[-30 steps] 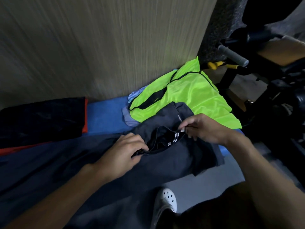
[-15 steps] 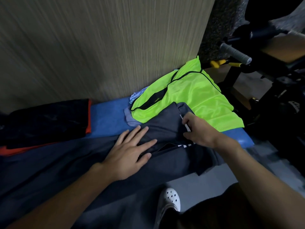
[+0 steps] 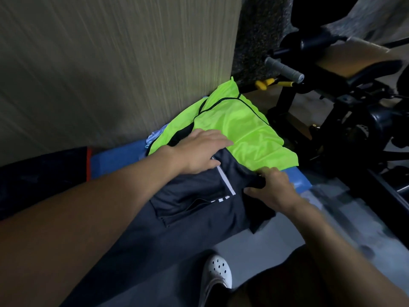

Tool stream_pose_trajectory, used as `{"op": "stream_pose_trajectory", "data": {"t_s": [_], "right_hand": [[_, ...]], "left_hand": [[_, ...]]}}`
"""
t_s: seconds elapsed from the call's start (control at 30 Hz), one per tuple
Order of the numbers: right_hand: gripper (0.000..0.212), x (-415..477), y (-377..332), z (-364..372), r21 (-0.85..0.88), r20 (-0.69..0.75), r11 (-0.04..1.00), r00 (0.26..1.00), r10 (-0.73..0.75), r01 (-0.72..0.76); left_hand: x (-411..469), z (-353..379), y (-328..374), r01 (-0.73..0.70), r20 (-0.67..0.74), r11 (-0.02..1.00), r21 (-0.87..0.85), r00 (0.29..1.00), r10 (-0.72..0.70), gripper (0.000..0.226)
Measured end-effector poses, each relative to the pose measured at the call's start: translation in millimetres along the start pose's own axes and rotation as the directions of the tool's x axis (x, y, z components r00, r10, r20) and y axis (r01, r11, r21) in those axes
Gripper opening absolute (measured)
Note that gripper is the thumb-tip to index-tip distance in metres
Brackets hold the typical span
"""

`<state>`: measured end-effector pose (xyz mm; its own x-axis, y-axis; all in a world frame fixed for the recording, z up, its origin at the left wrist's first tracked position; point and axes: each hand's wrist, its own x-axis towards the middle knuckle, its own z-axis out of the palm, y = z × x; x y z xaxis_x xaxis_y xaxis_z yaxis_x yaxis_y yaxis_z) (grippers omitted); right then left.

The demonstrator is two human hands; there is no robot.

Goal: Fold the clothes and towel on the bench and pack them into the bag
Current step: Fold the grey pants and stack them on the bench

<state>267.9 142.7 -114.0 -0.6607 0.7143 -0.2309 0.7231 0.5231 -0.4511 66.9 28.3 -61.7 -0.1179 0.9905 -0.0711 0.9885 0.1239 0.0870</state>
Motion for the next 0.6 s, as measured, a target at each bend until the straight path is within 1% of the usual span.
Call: {"op": "stream_pose_trajectory", "data": {"t_s": [0.07,0.1,0.13,0.2,0.23,0.27,0.3,0.37,0.4,0.43,0.47,0.5,0.57,0.6], "right_hand": [[0.039,-2.1,-0.9,-0.9,-0.009,-0.001,1.0,1.0,-0.017,0.017],[0.027,-3.0,-1.8,-1.4,-0.009,-0.004,0.999,0.999,-0.034,0.034],[0.019,-3.2,-2.5,-1.5,-0.02,-0.009,0.998,0.998,-0.058,0.057],[0.019,-2.6,-3.0,-1.2,-0.036,-0.044,0.993,0.992,-0.118,0.117],[0.02,-2.0,-3.3,-1.5,-0.003,-0.078,0.989,0.986,-0.146,0.146],[0.02,-0.4,-3.9,-1.8,0.085,-0.109,0.984,0.983,-0.15,0.159],[0.022,2.2,-5.3,-2.7,0.209,-0.132,0.965,0.982,-0.135,0.161],[0.027,7.7,-7.2,-5.7,0.42,-0.158,0.896,0.984,-0.084,0.144],[0.033,9.4,-8.2,-8.2,0.493,-0.146,0.861,0.988,-0.058,0.123],[0.041,11.4,-7.7,-9.1,0.53,-0.119,0.841,0.992,-0.047,0.104],[0.045,12.5,-7.3,-10.0,0.511,-0.086,0.854,0.994,-0.063,0.098],[0.042,12.9,-7.1,-11.0,0.449,-0.066,0.887,0.994,-0.088,0.108],[0.019,12.2,-6.8,-12.5,0.333,-0.082,0.933,0.99,-0.112,0.133],[0.014,11.1,-6.3,-14.0,0.322,-0.099,0.937,0.989,-0.109,0.136]], "left_hand": [[10.7,2.1,-1.3,-0.022,0.091,0.994,0.11,0.996,0.012,0.063],[13.8,5.1,-3.2,-0.024,0.122,0.988,0.154,0.992,0.005,0.062],[15.3,7.4,-4.5,-0.023,0.141,0.983,0.183,0.99,-0.003,0.059],[15.9,9.4,-8.5,-0.023,0.131,0.988,0.151,0.991,0.004,0.046],[15.5,8.9,-10.9,-0.032,0.102,0.992,0.125,0.995,0.019,0.034],[15.2,7.5,-13.8,-0.045,0.068,0.991,0.126,0.997,0.036,0.019],[15.5,5.3,-17.5,-0.058,0.019,0.988,0.141,0.998,0.056,0.009],[16.4,0.1,-26.3,-0.046,-0.087,0.987,0.156,0.994,0.06,0.006],[16.9,-2.3,-31.0,-0.026,-0.14,0.989,0.148,0.989,0.047,0.006],[17.7,-3.2,-36.1,-0.008,-0.19,0.991,0.136,0.981,0.034,0.007],[17.6,-4.9,-38.9,0.01,-0.222,0.992,0.126,0.975,0.018,0.009],[17.0,-5.7,-41.1,0.022,-0.234,0.994,0.112,0.972,0.005,0.011],[14.3,-6.7,-42.2,0.039,-0.22,0.996,0.084,0.975,-0.019,0.01],[12.7,-7.0,-42.6,0.044,-0.197,0.996,0.076,0.98,-0.028,0.009]]}}
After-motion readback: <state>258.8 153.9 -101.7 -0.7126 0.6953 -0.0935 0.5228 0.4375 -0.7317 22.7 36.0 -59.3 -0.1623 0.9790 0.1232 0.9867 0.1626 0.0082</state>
